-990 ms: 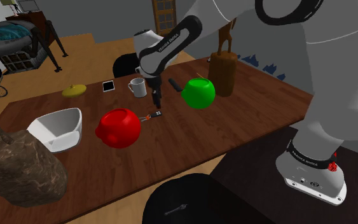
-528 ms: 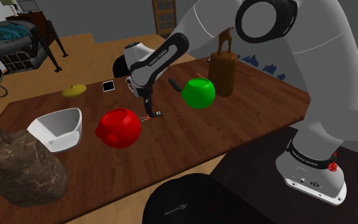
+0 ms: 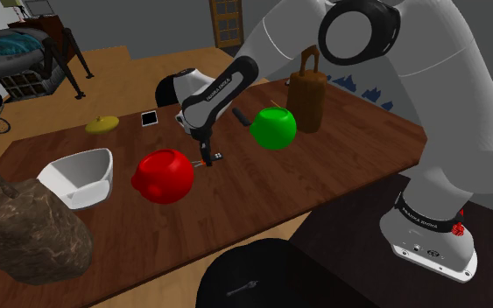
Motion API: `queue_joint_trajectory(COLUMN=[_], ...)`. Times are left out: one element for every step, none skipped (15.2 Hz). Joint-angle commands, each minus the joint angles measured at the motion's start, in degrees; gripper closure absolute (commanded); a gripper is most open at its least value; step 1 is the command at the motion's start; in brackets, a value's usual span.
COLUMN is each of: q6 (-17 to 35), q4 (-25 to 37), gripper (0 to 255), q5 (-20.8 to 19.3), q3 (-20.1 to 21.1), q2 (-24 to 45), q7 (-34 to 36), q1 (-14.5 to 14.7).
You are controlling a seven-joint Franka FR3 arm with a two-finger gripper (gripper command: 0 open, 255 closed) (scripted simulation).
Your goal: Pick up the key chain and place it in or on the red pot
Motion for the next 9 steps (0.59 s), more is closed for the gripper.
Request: queue_joint_trajectory(q6=[0.0, 0.0, 0.0, 0.0, 0.0, 0.0, 0.0, 0.2, 0.1], q4=[0.0, 0.0, 0.0, 0.0, 0.0, 0.0, 0.0, -0.2, -0.4], gripper=[0, 0, 0, 0, 255, 255, 255, 255, 255], q5=[0.0, 0.0, 0.0, 0.0, 0.0, 0.0, 0.0, 0.0, 0.0], q3=[0.0, 0.0, 0.0, 0.0, 0.0, 0.0, 0.0, 0.0, 0.0], q2=[0.1, 0.1, 0.1, 0.1, 0.1, 0.1, 0.1, 0.0, -0.3], q7=[0.0, 0.0, 0.0, 0.0, 0.0, 0.0, 0.0, -0.1, 0.0], q1=[0.0, 0.0, 0.0, 0.0, 0.0, 0.0, 0.0, -0.1, -0.1])
